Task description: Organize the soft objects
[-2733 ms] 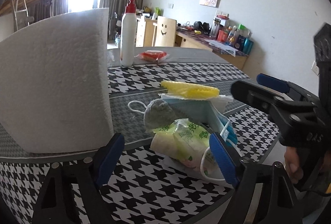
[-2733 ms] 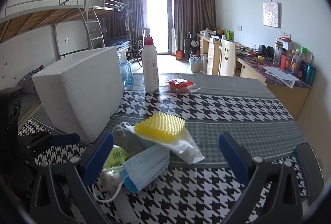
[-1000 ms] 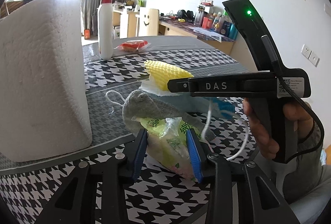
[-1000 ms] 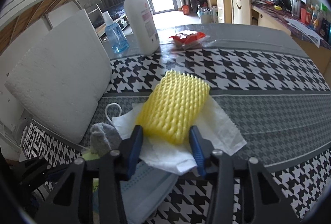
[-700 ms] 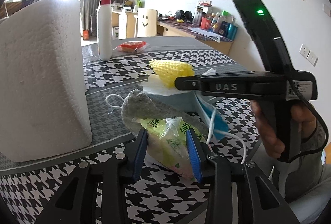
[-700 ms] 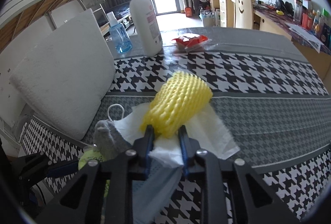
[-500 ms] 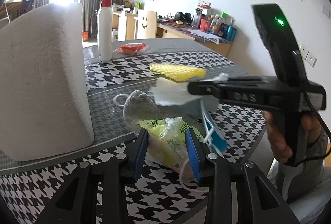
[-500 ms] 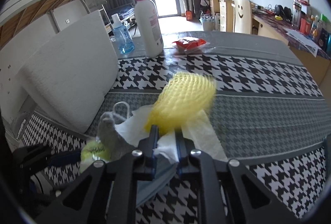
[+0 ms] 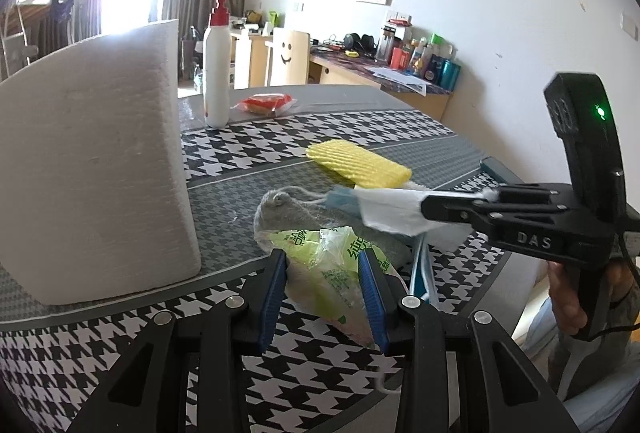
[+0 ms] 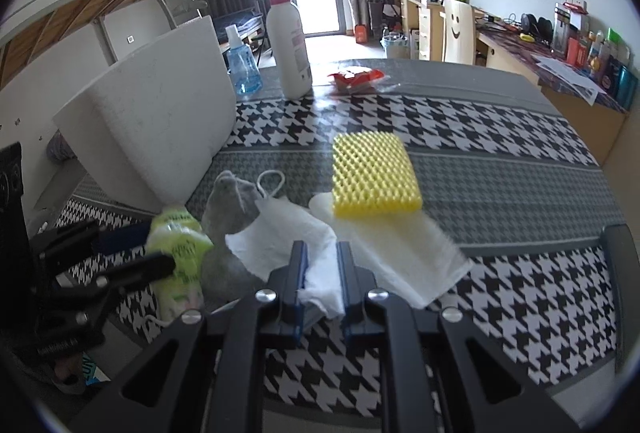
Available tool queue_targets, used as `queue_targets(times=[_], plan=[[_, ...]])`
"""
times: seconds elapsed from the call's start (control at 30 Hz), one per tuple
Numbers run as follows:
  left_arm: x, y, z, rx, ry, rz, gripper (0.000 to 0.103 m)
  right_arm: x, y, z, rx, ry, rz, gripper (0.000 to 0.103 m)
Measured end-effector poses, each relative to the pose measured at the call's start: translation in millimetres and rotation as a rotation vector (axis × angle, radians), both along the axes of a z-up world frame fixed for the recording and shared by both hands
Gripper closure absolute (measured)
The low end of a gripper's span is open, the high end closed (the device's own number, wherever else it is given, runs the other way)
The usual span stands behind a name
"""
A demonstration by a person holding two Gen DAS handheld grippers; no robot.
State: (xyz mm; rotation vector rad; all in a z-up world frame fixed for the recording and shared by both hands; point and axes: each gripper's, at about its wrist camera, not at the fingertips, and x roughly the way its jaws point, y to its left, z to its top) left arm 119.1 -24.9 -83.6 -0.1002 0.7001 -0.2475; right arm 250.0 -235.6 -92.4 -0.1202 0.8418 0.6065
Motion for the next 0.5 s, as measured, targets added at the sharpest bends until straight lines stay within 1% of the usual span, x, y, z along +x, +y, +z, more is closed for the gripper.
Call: queue_targets(times=[0.3, 0.33, 0.37, 0.4, 0.43, 0.47, 0.5], plan=[[-4, 7, 5, -0.008, -0.013, 0.016, 0.065, -16, -15, 1, -0.023, -0.007, -0.017, 0.085], [-5, 8, 5, -0.009, -0.012, 0.015, 0.065, -17, -16, 1, -0.024, -0.006, -0.020, 0.084], [-7, 9, 5, -0.010, -0.011, 0.014, 0.065, -17, -17, 1, -0.029, -0.006, -0.015, 0.080], [-8, 9, 4, -0.011, -0.010, 0.012, 0.065, -18, -18, 1, -0.037, -0.010, -0.013, 0.066], [-6, 9, 4, -0.012, -0.010, 0.010, 0.065, -19, -18, 1, -0.042, -0.016, -0.019, 0.044], [-7, 9, 4, -0.014, -0.009, 0.008, 0.065, -20, -18, 2, -0.047, -0.031, -0.026, 0.034], [-6, 10, 4, -0.015, -0.008, 0.008, 0.065, -22, -19, 4, -0.042, -0.048, -0.028, 0.027]])
